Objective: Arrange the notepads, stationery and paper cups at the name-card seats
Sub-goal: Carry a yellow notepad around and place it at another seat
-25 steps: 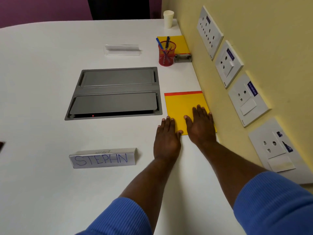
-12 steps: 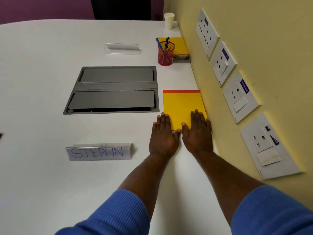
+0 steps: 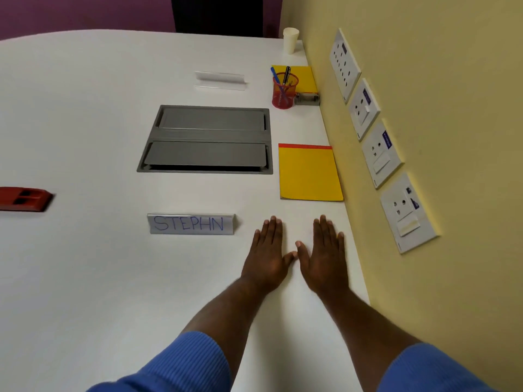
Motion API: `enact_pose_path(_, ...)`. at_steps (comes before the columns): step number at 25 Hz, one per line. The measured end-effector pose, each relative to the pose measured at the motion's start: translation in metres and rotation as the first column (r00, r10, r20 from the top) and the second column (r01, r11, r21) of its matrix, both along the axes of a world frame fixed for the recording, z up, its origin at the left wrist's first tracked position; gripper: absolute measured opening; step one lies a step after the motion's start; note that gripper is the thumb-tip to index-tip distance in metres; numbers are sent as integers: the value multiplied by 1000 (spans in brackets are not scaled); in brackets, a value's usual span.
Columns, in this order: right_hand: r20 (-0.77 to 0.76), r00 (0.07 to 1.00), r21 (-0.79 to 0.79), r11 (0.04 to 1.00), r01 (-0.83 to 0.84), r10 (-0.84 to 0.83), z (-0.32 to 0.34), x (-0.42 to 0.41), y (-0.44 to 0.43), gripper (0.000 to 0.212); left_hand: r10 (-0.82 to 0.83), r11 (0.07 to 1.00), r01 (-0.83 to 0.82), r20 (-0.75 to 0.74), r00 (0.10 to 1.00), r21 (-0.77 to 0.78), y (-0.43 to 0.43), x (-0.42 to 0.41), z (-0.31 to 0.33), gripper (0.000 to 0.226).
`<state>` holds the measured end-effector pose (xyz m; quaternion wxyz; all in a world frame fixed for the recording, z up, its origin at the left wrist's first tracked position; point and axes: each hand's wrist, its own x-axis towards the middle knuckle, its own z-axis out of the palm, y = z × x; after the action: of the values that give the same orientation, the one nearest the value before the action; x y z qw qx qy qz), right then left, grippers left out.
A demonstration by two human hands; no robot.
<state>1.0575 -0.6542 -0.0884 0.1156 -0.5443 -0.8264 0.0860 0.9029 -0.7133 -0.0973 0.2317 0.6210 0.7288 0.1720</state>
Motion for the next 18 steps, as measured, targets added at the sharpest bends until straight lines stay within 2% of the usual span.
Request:
enact_pose_path(7, -6, 997, -32, 997, -76, 76, 46, 4, -111, 87, -54, 999, 54, -142, 988, -5, -111, -27, 54, 97)
enact_pose_path(11, -34, 996, -24, 996, -82, 81, 95, -12, -168, 89, -79, 995, 90, -200, 977, 50, -166, -55, 107, 101)
enact_pose_path(18, 11, 995, 37, 995, -95, 94, 197, -51, -262, 93, -82, 979, 133, -303, 950, 154, -260, -99, 211, 106)
